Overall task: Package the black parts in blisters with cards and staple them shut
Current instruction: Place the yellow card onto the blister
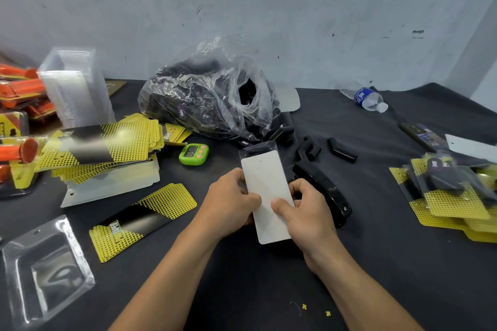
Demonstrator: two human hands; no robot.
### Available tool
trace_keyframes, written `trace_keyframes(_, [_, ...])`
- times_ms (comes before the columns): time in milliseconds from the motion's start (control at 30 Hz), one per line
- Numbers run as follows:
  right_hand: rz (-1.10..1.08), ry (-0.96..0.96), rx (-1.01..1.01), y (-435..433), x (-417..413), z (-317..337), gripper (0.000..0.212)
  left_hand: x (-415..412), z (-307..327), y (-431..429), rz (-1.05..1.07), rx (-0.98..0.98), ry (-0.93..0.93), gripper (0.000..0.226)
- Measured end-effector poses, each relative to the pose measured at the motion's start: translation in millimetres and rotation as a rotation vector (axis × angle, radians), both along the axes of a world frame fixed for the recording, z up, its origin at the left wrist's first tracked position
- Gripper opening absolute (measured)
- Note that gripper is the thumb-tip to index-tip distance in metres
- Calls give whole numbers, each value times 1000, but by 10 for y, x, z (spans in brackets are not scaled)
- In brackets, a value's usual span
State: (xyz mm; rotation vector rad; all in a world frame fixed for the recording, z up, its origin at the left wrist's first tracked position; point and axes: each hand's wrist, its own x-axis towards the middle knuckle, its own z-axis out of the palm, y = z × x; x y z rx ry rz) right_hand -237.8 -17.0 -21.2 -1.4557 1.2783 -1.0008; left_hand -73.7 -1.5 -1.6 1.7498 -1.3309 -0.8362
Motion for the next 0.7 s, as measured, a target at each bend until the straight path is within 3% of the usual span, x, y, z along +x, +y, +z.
trace_keyframes(267, [-16,23,-19,-2,10,-25,15,-7,60,44,-111,118,-136,57])
trace_keyframes(500, [-37,2,-9,-22,12,-17,13,5,40,65,-216,84,-52,89])
trace_keyframes(600, [-41,-55,33,-33,0,-1,11,16,48,56,-173,19,64,63])
trace_keyframes(700, [-26,-64,52,-12,-4,21,11,-17,33,39,37,-102,49,22])
